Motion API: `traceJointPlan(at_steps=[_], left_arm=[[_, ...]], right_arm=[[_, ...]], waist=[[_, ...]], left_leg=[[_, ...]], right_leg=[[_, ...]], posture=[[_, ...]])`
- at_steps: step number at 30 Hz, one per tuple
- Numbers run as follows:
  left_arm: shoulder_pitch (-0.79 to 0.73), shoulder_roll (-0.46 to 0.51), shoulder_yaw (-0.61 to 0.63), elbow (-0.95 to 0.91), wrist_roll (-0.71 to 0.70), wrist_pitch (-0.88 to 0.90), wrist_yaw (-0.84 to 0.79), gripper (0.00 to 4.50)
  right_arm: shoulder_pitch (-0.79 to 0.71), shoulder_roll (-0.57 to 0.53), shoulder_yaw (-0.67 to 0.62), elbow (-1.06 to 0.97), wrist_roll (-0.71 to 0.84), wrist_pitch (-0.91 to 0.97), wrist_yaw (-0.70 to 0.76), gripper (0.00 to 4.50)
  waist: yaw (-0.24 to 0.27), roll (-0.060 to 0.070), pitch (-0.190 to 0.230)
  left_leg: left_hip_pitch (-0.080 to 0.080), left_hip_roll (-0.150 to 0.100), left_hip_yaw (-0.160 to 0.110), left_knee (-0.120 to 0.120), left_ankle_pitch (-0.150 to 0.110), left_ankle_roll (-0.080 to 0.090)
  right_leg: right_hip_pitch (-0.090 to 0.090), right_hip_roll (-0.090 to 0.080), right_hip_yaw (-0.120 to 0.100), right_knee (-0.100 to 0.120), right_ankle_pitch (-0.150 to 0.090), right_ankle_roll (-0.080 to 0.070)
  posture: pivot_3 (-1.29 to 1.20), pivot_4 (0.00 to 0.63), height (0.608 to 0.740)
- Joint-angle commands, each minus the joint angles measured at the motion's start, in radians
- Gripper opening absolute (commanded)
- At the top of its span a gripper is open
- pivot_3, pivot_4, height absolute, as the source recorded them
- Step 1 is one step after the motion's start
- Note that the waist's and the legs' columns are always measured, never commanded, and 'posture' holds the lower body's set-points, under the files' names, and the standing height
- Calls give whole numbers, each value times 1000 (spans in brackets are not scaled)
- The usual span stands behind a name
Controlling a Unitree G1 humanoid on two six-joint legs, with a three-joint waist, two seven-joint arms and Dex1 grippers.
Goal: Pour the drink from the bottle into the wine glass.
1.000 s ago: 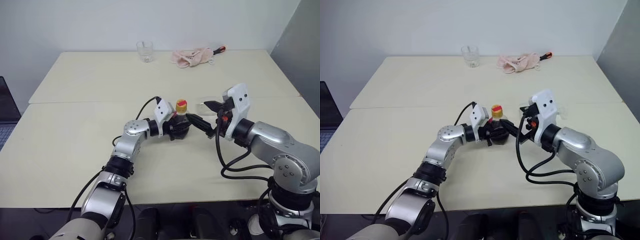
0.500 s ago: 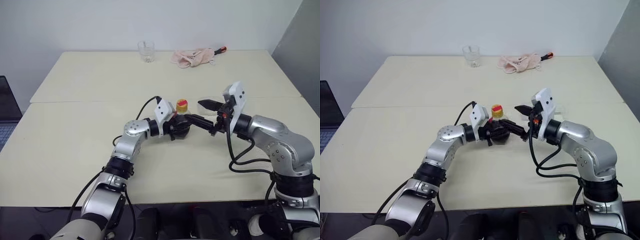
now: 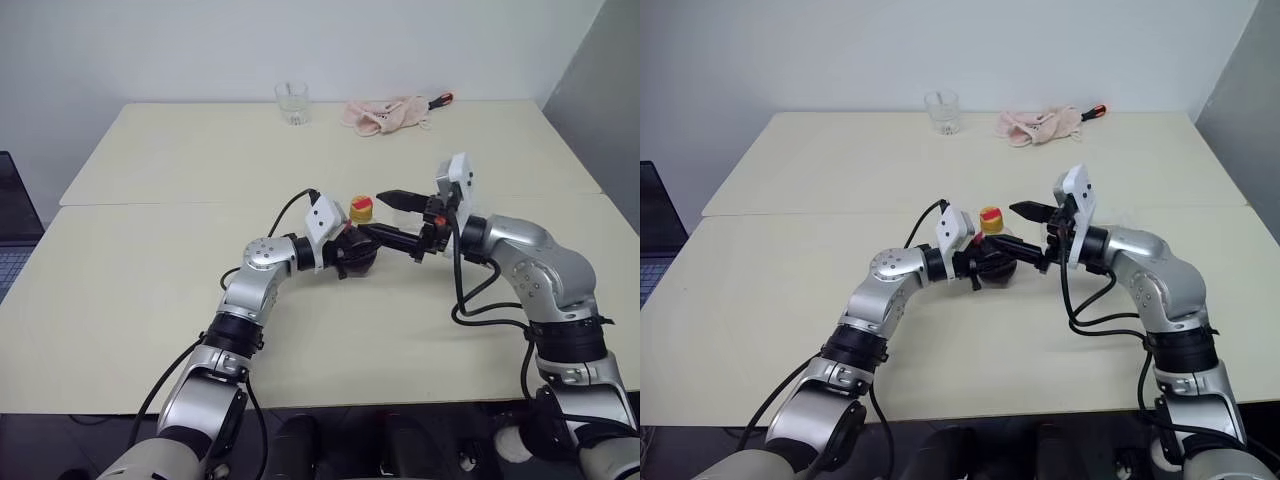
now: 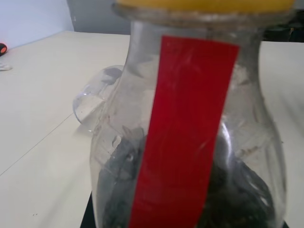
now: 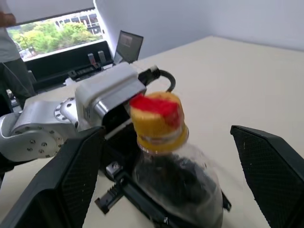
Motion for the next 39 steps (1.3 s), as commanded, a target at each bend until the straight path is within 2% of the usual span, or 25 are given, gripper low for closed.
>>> traceJointPlan(at_steps=[1,16,35,39], left_arm=[[1,3,14,-65,-19,-1,7,1242],[12,7,12,-81,-18,8,21,1242],[10,6,13,-76,-17,3,26,1242],[9,8,13,-75,-17,4,25,1242]], right_arm=[[-30,7,2,6,-5,-38,33,4500],[-123,67,25,137,-81,-110,40,4500],[-150,116,21,166,-120,-107,23,4500],[-138,103,16,145,-110,-94,40,3639]], waist=[[1,0,0],[1,0,0],[1,0,0],[0,0,0]], left_leg=[[0,0,0,0,0,0],[0,0,0,0,0,0],[0,0,0,0,0,0],[0,0,0,0,0,0]], right_leg=[[0,0,0,0,0,0],[0,0,0,0,0,0],[0,0,0,0,0,0],[0,0,0,0,0,0]], posture=[[0,150,740],[0,150,740],[0,150,740],[0,150,740]])
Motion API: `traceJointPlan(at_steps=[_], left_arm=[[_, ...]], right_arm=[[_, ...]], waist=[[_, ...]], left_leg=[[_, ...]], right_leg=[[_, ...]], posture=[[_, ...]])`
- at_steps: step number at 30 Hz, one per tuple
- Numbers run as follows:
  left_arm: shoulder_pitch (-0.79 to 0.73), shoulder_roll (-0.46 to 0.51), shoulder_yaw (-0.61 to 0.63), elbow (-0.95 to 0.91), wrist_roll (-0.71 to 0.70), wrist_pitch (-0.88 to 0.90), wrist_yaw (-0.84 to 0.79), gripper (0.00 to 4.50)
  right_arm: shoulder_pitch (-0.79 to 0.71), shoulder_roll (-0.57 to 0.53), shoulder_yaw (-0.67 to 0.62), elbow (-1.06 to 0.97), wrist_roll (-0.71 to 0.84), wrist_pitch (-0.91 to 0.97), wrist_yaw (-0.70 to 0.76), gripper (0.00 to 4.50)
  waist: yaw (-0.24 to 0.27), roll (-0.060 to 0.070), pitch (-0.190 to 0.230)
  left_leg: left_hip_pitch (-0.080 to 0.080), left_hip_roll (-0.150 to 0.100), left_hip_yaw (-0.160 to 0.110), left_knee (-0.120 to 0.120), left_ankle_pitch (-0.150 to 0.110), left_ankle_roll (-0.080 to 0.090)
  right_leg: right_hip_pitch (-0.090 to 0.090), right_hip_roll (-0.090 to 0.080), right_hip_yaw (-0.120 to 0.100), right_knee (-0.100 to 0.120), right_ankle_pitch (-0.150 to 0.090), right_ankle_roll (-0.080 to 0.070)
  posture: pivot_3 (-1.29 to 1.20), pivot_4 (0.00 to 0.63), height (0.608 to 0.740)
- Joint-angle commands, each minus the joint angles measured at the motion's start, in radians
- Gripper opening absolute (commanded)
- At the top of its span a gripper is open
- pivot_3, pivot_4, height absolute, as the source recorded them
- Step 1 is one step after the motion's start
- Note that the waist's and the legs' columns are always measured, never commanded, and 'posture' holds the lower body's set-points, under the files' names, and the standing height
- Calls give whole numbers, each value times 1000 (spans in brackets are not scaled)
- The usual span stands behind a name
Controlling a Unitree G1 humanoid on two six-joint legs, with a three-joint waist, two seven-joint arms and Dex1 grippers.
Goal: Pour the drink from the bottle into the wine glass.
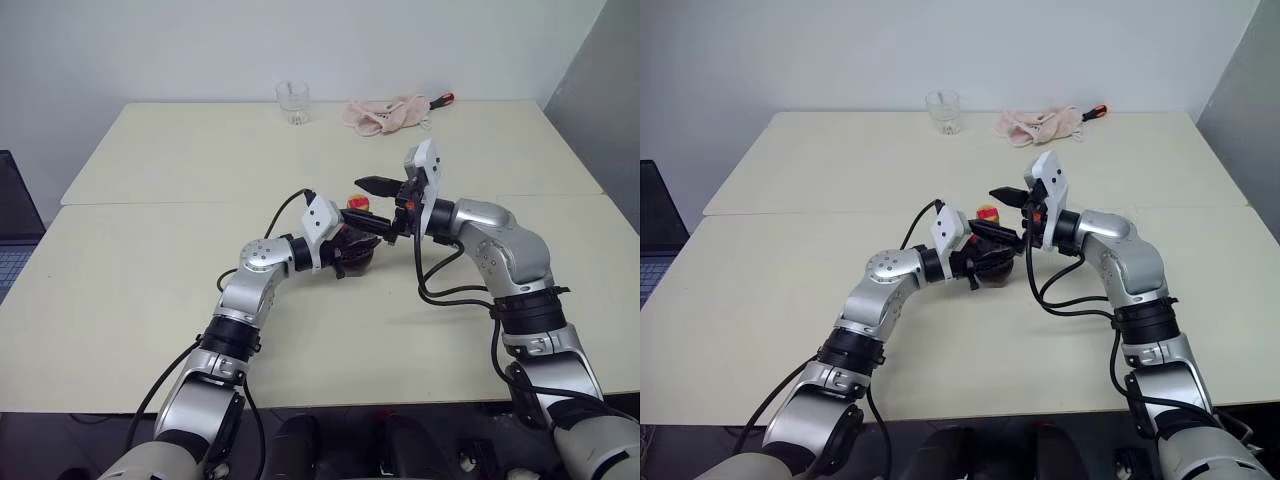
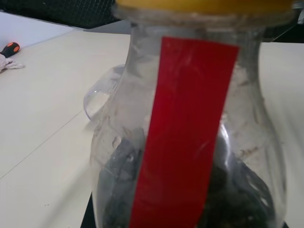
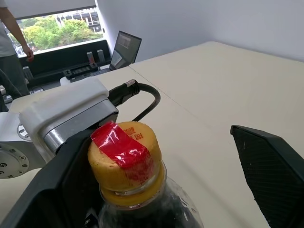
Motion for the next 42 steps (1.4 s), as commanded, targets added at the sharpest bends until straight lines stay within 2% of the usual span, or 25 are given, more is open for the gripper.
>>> traceJointPlan(at_steps=[1,6,7,8,17,23,29,31,36,39,42], left_arm=[[-11,-1,9,-42,-14,-13,-1,1242],[-14,0,6,-38,-15,-15,-1,1241],[-15,0,6,-37,-15,-15,-2,1241],[-15,0,6,-36,-15,-15,-2,1239],[-15,-3,4,-32,-13,-15,-8,1233],[-11,-1,0,-33,-14,-12,-12,1223],[-10,-1,-5,-36,-16,-9,-13,1222],[-11,-2,-5,-37,-15,-8,-13,1222],[-8,2,1,-40,-19,-7,-12,1222],[0,-1,0,-43,-23,-6,-14,1222],[3,-6,-4,-44,-26,-4,-16,1222]], right_arm=[[-11,-16,-22,-53,24,2,16,3322],[4,-38,-27,-95,41,22,33,1629],[6,-43,-28,-102,44,25,35,1359],[7,-48,-30,-109,47,28,36,1303],[26,-90,-59,-169,90,39,59,1292],[40,-99,-126,-197,189,70,62,1237],[52,-114,-236,-210,261,98,5,1233],[79,-134,-268,-223,244,97,-48,1231],[251,-177,-375,-226,99,41,-291,1230],[441,-137,-471,-283,26,32,-480,1230],[540,-65,-520,-342,-11,15,-626,1230]], waist=[[0,0,0],[0,0,0],[1,0,0],[1,0,0],[0,0,0],[0,0,0],[1,0,0],[2,0,0],[12,0,0],[22,0,0],[22,0,0]], left_leg=[[0,0,0,0,0,0],[0,0,0,0,0,0],[0,0,0,0,0,0],[0,0,0,0,0,0],[0,0,0,0,0,0],[0,0,0,0,0,0],[0,0,0,0,0,0],[0,0,0,0,0,0],[0,-1,1,0,0,0],[0,0,2,0,0,0],[0,0,3,0,0,0]], right_leg=[[0,0,0,0,0,0],[0,0,0,0,0,0],[0,0,0,0,0,0],[0,0,0,0,0,0],[0,0,0,0,0,0],[0,0,0,0,0,0],[0,0,0,0,0,0],[0,-1,0,0,0,0],[1,-1,0,0,0,0],[1,-2,0,0,0,0],[1,-2,0,1,0,0]], posture=[[0,150,740],[0,150,740],[0,150,740],[0,150,740],[0,150,740],[0,150,740],[0,150,740],[0,150,740],[0,150,740],[0,150,740],[0,150,740]])
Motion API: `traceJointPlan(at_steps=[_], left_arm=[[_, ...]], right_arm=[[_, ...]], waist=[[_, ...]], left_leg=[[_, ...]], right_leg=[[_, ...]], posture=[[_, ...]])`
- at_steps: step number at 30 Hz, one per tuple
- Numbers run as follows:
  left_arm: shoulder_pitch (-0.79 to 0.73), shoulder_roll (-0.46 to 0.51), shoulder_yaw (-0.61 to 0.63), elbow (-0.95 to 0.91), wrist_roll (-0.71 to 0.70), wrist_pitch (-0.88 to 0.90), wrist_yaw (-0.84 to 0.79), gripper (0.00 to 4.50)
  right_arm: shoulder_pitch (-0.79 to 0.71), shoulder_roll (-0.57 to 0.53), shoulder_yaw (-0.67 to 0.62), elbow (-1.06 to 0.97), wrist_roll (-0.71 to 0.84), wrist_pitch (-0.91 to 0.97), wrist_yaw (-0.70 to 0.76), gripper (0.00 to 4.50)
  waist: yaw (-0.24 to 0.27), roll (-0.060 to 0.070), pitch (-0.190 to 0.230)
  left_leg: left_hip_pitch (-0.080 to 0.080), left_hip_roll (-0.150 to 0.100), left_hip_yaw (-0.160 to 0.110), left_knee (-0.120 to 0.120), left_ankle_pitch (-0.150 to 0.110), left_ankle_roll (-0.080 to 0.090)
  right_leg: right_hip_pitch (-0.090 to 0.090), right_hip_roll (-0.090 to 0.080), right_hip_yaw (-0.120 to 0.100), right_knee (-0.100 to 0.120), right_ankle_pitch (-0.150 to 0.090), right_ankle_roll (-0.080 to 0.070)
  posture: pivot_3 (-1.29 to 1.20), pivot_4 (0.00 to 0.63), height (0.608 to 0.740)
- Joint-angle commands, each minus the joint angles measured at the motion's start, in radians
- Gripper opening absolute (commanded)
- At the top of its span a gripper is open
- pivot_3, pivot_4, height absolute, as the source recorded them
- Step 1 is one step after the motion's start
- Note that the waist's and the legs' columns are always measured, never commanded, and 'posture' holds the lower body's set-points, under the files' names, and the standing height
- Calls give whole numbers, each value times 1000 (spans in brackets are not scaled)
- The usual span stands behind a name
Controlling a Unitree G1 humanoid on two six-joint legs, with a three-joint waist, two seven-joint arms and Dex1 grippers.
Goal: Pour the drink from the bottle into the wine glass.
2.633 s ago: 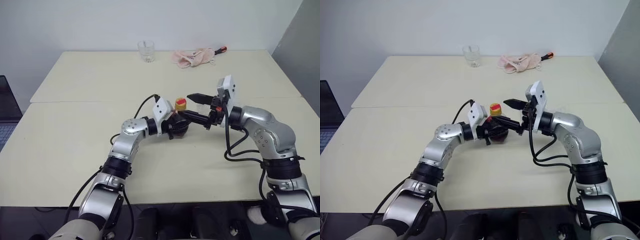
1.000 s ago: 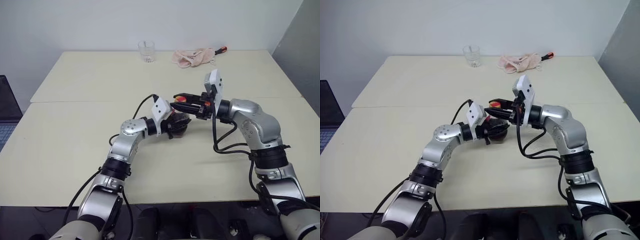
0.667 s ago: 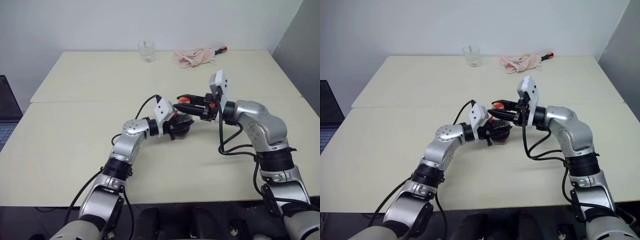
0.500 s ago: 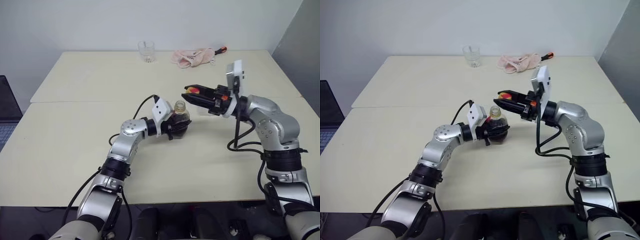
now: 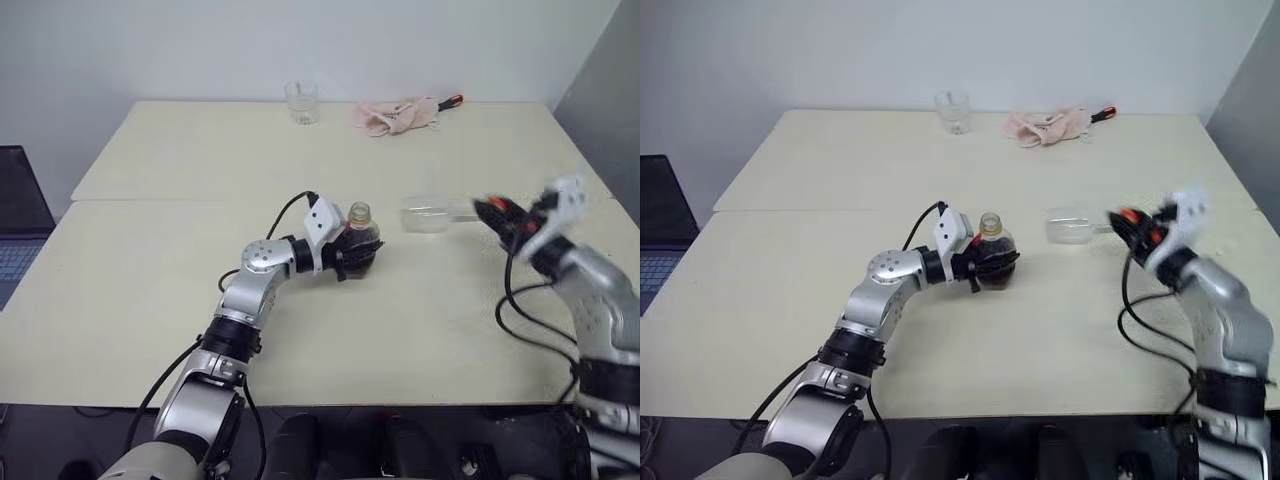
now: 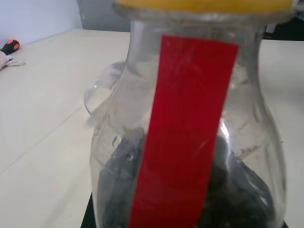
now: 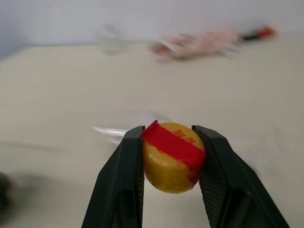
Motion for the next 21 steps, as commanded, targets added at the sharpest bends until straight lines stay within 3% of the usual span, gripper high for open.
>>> traceJointPlan(at_steps=[1,4,10,18,20,21], left_arm=[[-13,-15,1,-35,-21,-8,-14,1222],[-27,-34,-11,-15,-21,-14,-32,1222],[-75,-58,-12,41,-14,-36,-55,1222],[-79,-55,-9,61,-14,-49,-73,1222],[-79,-55,-9,61,-15,-50,-76,1222],[-79,-55,-9,62,-15,-50,-76,1222]], right_arm=[[67,59,-48,-100,-80,-49,-186,1230],[140,102,-1,-87,-211,-106,-306,1229],[125,119,9,-45,-236,-115,-341,1229],[142,77,-1,-124,-202,-48,-297,3980],[134,58,-12,-144,-178,-17,-278,4500],[134,42,-11,-155,-168,-4,-262,4500]], waist=[[-5,1,0],[-5,1,-1],[-6,2,-1],[-5,2,-1],[-5,2,-1],[-5,2,-1]], left_leg=[[0,0,2,0,0,0],[1,0,2,0,0,0],[1,0,3,0,0,0],[1,0,3,0,0,1],[1,0,2,0,-1,2],[1,0,2,0,-1,2]], right_leg=[[-1,0,2,1,0,0],[-1,1,2,2,0,0],[-1,2,3,1,0,0],[-1,3,3,1,0,0],[-1,3,3,1,0,0],[-1,3,3,1,0,0]], posture=[[0,150,740],[0,150,740],[0,150,740],[0,150,740],[0,150,740],[0,150,740]])
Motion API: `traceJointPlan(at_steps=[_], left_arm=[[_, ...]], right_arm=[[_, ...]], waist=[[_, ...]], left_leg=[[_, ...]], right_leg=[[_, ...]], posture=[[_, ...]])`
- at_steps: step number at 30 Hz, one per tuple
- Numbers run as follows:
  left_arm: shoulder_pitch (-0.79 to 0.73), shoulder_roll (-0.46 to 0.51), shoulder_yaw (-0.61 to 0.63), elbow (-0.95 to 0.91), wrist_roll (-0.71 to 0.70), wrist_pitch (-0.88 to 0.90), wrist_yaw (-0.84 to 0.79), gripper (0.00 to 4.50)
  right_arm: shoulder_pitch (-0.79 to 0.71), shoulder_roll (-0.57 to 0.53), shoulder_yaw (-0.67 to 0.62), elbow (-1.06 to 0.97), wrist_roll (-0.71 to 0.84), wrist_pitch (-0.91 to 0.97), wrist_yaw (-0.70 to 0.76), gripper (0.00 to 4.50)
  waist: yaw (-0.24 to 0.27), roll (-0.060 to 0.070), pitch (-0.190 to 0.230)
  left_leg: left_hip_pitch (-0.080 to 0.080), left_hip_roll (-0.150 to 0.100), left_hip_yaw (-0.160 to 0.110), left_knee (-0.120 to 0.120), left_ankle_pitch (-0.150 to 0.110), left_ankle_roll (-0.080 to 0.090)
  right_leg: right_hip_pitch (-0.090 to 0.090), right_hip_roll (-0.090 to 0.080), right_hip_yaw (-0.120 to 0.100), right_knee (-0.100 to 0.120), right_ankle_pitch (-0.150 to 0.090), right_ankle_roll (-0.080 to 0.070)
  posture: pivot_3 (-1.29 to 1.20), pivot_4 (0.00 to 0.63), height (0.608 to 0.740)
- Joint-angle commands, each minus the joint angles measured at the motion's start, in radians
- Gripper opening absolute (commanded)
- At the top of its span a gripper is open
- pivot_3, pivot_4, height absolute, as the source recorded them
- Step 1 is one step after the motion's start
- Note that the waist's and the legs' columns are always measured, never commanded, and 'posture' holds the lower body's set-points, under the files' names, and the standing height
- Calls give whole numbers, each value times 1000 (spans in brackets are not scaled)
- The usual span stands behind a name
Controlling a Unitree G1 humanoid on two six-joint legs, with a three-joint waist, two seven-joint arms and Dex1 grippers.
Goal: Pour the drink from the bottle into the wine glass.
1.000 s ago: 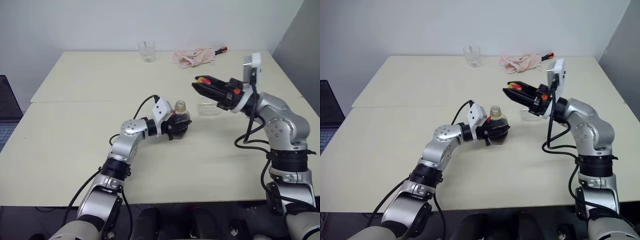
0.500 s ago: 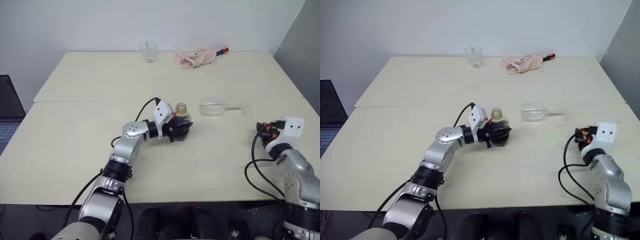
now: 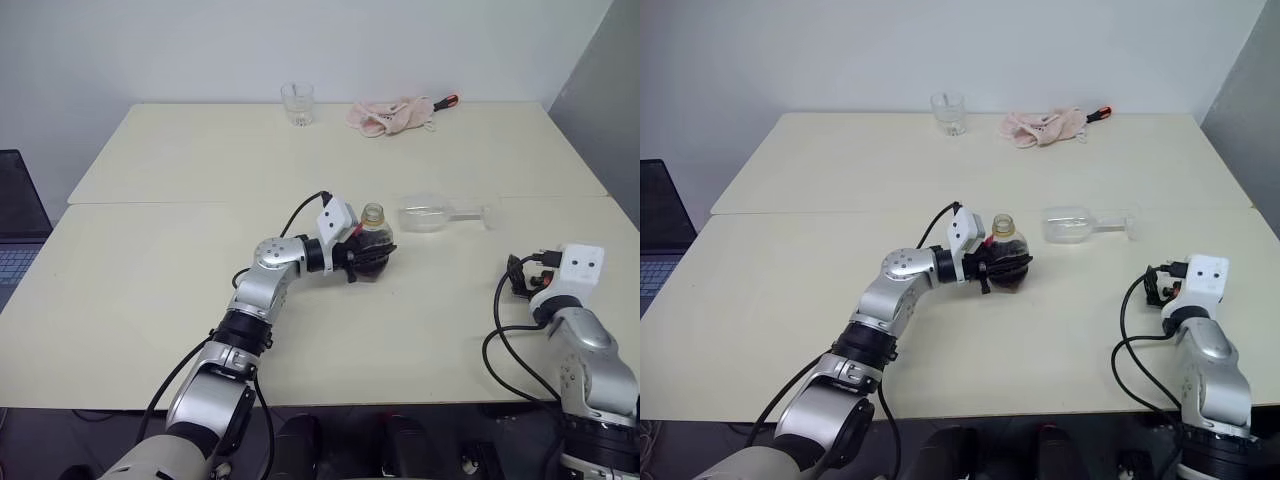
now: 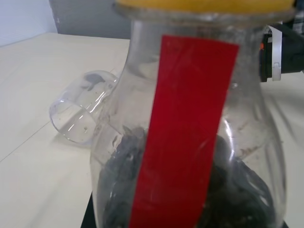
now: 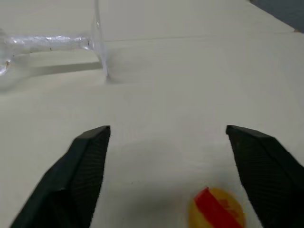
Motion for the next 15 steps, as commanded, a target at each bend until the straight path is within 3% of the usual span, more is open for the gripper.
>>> traceJointPlan(at_steps=[1,7,11,15], left_arm=[[-20,-4,5,-22,-10,-25,-11,1222],[-16,29,46,-27,-24,-15,5,1222],[-10,90,137,-5,-30,-6,96,1222],[4,160,212,29,1,-35,219,1222]], right_arm=[[-21,-64,-29,-101,69,63,70,4500],[-108,-252,12,-302,325,245,318,4500],[-239,-317,186,-393,485,351,477,4500],[-403,-245,407,-304,383,305,481,4500]], waist=[[0,0,0],[-8,0,0],[-22,0,0],[-28,-1,0]], left_leg=[[0,0,0,0,0,0],[0,1,0,0,-1,2],[0,3,-2,0,-1,2],[0,4,-3,0,-1,2]], right_leg=[[0,0,0,0,0,0],[0,1,0,0,0,0],[1,2,-3,-1,0,0],[2,2,-4,-1,0,0]], posture=[[0,150,740],[0,150,740],[0,150,740],[0,150,740]])
